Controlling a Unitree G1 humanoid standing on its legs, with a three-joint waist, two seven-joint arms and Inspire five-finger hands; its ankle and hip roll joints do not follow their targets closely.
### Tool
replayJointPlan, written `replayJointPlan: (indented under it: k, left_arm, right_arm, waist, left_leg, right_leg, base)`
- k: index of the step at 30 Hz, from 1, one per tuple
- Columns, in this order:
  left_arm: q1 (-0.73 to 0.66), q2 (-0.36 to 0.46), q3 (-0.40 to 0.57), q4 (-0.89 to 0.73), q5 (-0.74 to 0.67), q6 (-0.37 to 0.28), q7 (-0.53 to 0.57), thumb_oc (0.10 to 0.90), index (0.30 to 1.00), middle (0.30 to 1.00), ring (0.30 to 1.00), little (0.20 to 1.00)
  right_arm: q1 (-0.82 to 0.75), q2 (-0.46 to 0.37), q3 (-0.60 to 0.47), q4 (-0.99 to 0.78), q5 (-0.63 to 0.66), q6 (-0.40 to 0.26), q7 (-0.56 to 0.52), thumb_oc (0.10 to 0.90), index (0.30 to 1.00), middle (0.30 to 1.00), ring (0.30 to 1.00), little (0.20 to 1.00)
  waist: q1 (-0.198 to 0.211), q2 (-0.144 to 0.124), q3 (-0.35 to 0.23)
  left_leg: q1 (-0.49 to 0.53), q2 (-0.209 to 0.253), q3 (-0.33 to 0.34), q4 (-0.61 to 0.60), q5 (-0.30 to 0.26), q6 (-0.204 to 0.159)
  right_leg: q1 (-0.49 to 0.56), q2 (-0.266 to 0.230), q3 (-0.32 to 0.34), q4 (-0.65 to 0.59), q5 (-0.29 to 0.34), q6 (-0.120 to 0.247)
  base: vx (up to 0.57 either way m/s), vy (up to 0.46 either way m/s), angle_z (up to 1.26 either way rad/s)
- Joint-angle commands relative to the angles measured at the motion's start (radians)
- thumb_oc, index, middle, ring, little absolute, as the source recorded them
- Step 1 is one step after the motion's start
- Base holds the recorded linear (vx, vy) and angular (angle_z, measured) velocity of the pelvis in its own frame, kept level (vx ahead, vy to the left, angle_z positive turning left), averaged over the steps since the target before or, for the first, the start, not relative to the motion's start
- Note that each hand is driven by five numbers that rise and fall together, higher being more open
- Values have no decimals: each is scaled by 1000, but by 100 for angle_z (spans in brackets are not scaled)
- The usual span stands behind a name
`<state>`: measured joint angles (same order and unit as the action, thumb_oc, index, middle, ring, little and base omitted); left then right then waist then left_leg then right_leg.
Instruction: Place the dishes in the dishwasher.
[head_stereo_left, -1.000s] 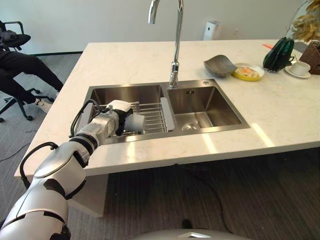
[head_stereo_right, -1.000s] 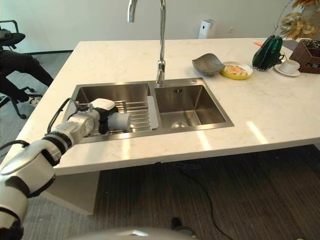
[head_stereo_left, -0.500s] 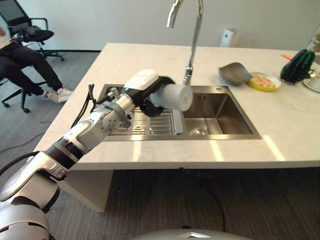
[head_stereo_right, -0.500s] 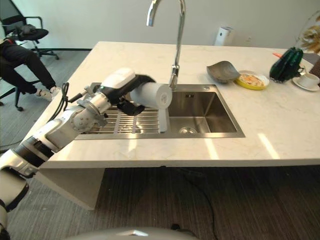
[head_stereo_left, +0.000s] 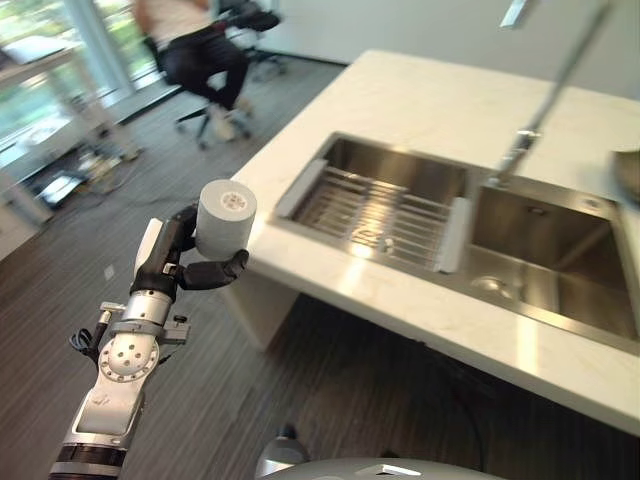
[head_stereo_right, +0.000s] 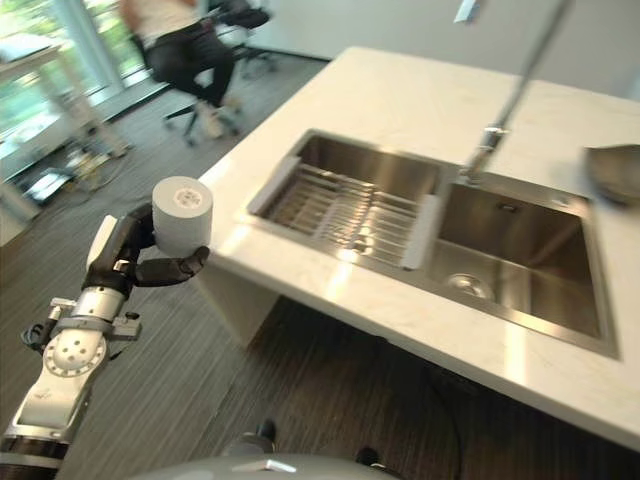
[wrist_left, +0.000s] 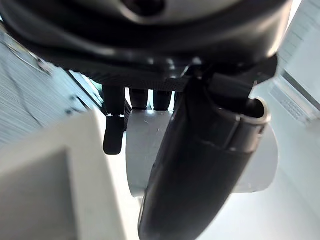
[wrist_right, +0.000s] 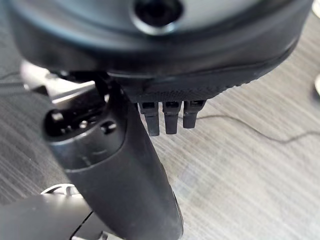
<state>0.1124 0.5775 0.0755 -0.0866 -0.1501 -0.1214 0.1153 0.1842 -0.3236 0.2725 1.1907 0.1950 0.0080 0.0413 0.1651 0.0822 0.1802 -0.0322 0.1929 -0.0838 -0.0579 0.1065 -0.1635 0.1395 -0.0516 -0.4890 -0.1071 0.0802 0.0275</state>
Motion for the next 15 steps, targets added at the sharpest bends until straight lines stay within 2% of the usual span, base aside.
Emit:
replayJointPlan:
  k: [1,3,5,8,9,10,12,14,15]
  left_arm:
    - [-110,64,141,-83,26,-112,55,400,300,300,300,300]
    - [-40,51,193,-65,26,-121,65,400,300,300,300,300]
    - [7,30,239,-46,21,-127,79,400,300,300,300,300]
    - [-18,-16,179,-31,34,-129,80,400,300,300,300,300]
    - [-29,-10,145,-33,64,-126,73,400,300,300,300,300]
    - [-33,-11,139,-32,67,-126,76,400,300,300,300,300]
    - [-33,6,117,-54,83,-127,68,400,300,300,300,300]
    - [-29,4,117,-59,84,-125,68,400,300,300,300,300]
    - [-24,9,115,-64,89,-125,64,400,300,300,300,300]
  right_arm:
    - [-114,-5,-89,-13,0,-52,1,800,900,900,900,900]
    - [-109,-15,-112,11,-1,-45,-7,800,900,900,900,900]
    - [-115,-23,-122,30,-6,-37,-10,800,900,900,900,900]
    - [-157,-37,-190,161,-12,-8,-76,800,900,900,900,900]
    - [-183,-40,-237,179,6,0,-87,800,900,900,900,900]
    - [-184,-40,-241,182,6,0,-88,800,900,900,900,900]
    - [-179,-49,-272,182,33,-4,-89,800,900,900,900,900]
    - [-176,-50,-272,182,34,-5,-89,800,900,900,900,900]
    - [-180,-55,-278,176,32,-5,-92,800,900,900,900,900]
  waist:
    - [-13,23,-13]
    - [-12,25,-13]
    - [1,18,-18]
    - [13,37,-48]
    - [-13,36,-78]
    - [-14,37,-78]
    - [-41,39,-96]
    - [-45,40,-99]
    - [-47,36,-101]
  left_leg:
    - [-100,72,290,18,135,-35]
    - [-56,117,329,43,107,-60]
    - [-16,135,298,70,87,-68]
    - [47,170,284,93,70,-76]
    - [85,201,359,94,73,-82]
    - [85,200,354,87,76,-83]
    - [105,201,423,53,60,-84]
    - [105,197,419,48,59,-80]
    - [103,194,437,30,38,-84]
  right_leg:
    - [10,-67,-67,20,-142,91]
    - [6,-86,-89,24,-147,91]
    - [-6,-109,-109,26,-129,91]
    - [0,-163,-231,33,-96,106]
    - [-4,-185,-282,36,-79,108]
    - [0,-185,-289,36,-78,110]
    - [-3,-196,-321,44,-58,118]
    - [0,-199,-327,44,-55,122]
    - [-1,-209,-337,48,-46,123]
  base:
    - [-203,13,164]
    - [-238,71,156]
    - [-246,151,105]
    - [-263,278,92]
    - [-153,252,112]
    - [-145,281,138]
    - [-105,266,155]
    - [-46,154,147]
    - [-11,398,142]
